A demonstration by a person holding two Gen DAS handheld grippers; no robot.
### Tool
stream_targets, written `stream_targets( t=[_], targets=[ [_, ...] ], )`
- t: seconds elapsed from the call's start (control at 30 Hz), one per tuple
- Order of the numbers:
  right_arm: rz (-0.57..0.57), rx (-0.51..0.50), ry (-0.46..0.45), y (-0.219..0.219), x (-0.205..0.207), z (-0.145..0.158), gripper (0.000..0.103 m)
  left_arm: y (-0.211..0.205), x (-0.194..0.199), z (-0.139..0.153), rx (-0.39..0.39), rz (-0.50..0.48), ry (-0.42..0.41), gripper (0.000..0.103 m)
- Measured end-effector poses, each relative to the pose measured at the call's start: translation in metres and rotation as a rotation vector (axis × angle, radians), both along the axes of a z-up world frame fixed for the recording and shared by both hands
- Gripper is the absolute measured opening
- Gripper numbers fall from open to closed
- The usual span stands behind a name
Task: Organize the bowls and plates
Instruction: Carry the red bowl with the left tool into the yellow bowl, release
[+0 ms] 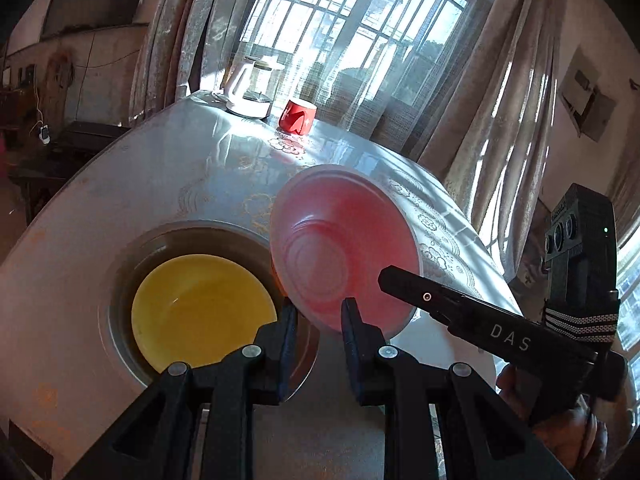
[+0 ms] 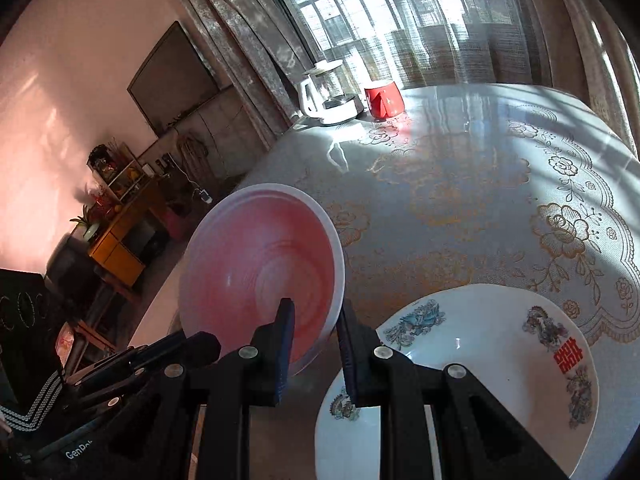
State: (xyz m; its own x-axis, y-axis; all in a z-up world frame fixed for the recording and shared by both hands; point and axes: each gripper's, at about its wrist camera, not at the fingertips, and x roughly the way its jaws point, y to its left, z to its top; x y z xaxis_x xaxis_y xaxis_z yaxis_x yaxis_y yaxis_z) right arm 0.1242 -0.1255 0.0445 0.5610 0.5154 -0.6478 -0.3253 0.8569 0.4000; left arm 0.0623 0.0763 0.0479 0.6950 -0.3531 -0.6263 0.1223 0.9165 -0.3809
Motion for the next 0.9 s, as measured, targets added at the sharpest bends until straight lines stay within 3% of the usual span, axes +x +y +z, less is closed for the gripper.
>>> stream_targets(
  t=[0.4,0.9],
  targets=[
    [0.158,-0.042,0.055,0.067,-0.009,-0.022,0.021,0.059,-0.024,-0.021,-0.03,0.126,0.057,0.022],
    [0.155,-0.086,0.109,0.08,-0.001,-0.041,0.022,0.073,-0.017,-0.042,-0.021,0.177,0.121,0.022]
  ],
)
